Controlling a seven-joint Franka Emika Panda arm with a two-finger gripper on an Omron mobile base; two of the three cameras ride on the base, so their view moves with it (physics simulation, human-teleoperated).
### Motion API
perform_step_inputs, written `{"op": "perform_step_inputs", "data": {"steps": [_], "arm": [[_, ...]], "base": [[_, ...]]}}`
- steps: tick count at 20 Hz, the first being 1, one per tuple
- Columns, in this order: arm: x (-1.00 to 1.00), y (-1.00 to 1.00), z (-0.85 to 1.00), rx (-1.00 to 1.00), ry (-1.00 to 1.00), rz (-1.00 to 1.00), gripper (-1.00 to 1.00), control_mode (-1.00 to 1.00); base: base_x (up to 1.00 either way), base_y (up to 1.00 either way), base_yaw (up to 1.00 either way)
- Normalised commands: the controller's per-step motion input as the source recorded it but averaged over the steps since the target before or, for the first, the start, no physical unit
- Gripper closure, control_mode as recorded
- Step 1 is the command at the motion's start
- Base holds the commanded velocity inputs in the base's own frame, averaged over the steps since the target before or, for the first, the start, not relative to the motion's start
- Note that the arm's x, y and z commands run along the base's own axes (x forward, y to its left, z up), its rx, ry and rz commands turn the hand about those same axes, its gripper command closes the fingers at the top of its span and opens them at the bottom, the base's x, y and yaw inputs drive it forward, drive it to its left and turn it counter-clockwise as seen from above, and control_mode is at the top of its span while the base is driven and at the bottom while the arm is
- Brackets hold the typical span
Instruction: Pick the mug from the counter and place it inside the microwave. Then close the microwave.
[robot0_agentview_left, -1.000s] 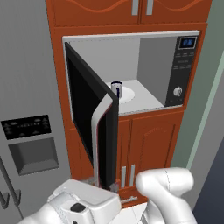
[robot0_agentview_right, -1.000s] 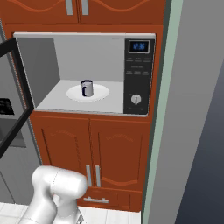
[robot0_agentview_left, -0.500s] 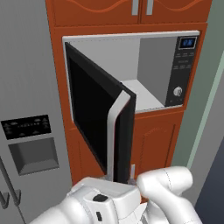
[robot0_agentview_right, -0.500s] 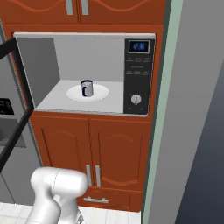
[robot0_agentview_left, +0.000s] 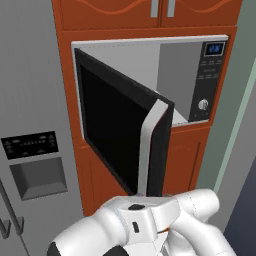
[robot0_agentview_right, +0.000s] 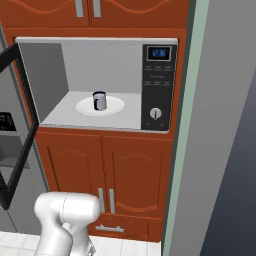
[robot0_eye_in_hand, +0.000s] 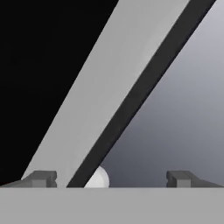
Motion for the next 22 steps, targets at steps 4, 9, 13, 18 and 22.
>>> {"op": "perform_step_inputs", "data": {"steps": [4, 9, 13, 18, 22], "arm": [[0.33, -0.36, 0.01, 0.0, 0.0, 0.0, -1.0, -1.0], [0.42, -0.3, 0.0, 0.0, -0.01, 0.0, -1.0, -1.0], [0.44, -0.24, 0.0, 0.0, -0.01, 0.0, -1.0, -1.0], [0.46, -0.21, 0.0, 0.0, 0.0, 0.0, -1.0, -1.0], [0.51, -0.2, 0.0, 0.0, 0.0, 0.0, -1.0, -1.0]], "base": [[0.0, 0.0, 0.0], [0.0, 0.0, 0.0], [0.0, 0.0, 0.0], [0.0, 0.0, 0.0], [0.0, 0.0, 0.0]]}}
